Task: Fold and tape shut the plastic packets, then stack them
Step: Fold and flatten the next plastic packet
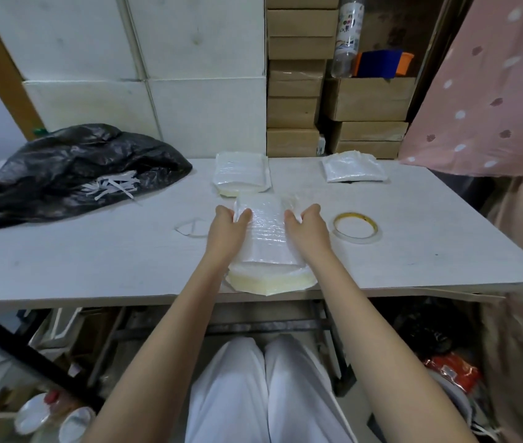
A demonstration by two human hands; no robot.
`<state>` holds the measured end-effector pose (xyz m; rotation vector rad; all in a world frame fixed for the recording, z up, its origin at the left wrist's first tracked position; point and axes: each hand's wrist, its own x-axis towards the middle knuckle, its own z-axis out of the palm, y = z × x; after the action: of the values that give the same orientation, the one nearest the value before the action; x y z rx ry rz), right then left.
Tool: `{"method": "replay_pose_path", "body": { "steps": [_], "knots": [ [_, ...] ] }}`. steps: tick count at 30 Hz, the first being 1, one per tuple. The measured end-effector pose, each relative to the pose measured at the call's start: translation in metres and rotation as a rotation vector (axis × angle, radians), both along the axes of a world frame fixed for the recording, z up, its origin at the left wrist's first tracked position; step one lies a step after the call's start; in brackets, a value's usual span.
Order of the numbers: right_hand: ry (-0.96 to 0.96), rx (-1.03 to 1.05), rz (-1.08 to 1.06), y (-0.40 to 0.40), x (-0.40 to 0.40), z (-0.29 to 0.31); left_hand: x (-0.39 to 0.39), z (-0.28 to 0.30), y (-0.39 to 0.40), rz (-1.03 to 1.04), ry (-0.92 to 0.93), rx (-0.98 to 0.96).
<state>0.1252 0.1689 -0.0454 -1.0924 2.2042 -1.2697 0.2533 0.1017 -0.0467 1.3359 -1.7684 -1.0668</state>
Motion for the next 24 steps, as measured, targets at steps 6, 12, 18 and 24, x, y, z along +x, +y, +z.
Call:
{"method": "replay_pose_path", "body": {
  "steps": [6, 12, 18, 24],
  "knots": [
    [0.148, 0.024, 0.008, 0.001, 0.000, -0.006, -0.001, -0.006, 0.004, 0.025, -0.116, -0.095],
    [0.370, 0.029, 0.085, 0.014, -0.029, -0.005, 0.015, 0.006, 0.008, 0.091, -0.400, -0.298],
    [0.325, -0.068, 0.545, 0.057, -0.067, -0.006, 0.062, -0.005, 0.006, -0.467, -0.366, -0.658],
    [0.386, -0.024, 0.721, 0.050, -0.068, -0.022, 0.063, -0.018, 0.008, -0.667, -0.420, -0.511]
  ]
}}
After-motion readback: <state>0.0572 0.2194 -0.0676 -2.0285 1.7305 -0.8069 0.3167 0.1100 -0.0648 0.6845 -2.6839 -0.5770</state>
